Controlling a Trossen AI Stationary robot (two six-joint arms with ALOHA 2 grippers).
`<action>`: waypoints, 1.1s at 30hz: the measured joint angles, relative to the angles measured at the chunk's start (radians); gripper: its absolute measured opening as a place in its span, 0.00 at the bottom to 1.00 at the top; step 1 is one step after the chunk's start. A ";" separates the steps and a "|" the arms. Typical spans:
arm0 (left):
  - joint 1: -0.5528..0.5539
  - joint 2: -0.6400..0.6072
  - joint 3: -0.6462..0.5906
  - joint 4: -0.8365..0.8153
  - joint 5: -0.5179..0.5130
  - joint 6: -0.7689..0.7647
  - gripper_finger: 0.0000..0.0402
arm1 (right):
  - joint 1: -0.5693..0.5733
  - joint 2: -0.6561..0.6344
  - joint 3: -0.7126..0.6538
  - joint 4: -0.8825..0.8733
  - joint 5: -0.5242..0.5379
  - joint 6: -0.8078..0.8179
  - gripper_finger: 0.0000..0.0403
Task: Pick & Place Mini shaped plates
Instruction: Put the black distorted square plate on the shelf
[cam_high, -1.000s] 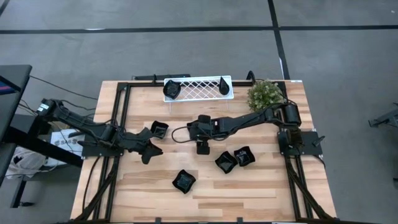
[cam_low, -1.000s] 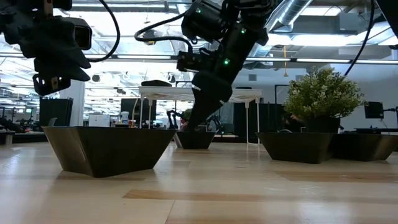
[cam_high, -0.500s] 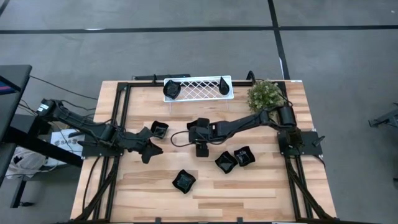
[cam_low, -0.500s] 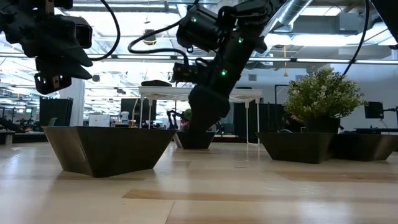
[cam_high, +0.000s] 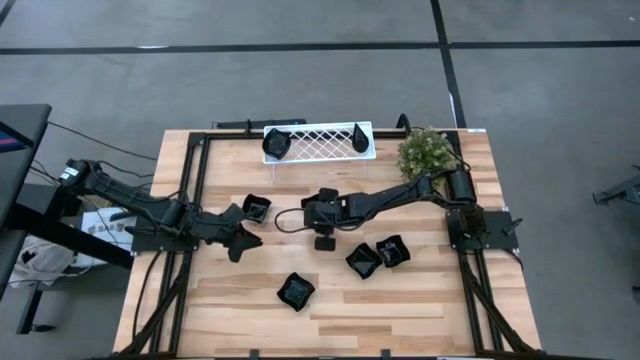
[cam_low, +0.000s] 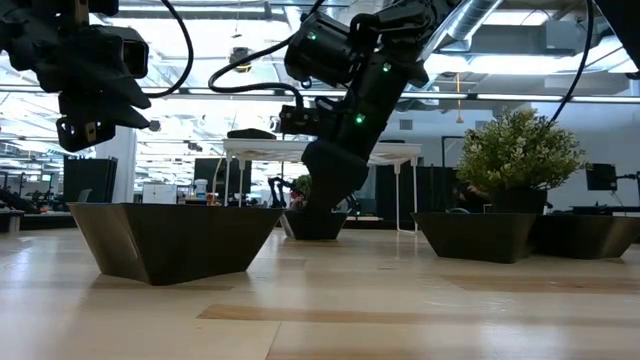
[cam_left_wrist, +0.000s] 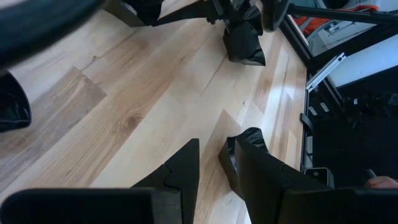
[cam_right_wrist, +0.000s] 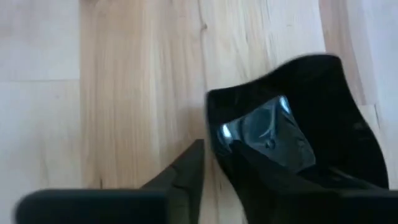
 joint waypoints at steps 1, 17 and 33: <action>0.000 0.000 0.000 0.000 -0.001 0.000 0.26 | 0.000 0.000 0.000 -0.004 0.000 0.000 0.14; 0.000 0.000 0.000 0.000 -0.001 0.007 0.26 | 0.036 0.000 0.155 -0.177 -0.007 0.098 0.01; 0.000 0.000 0.000 0.000 -0.001 0.008 0.26 | 0.095 -0.002 0.679 -0.588 0.062 -0.076 0.00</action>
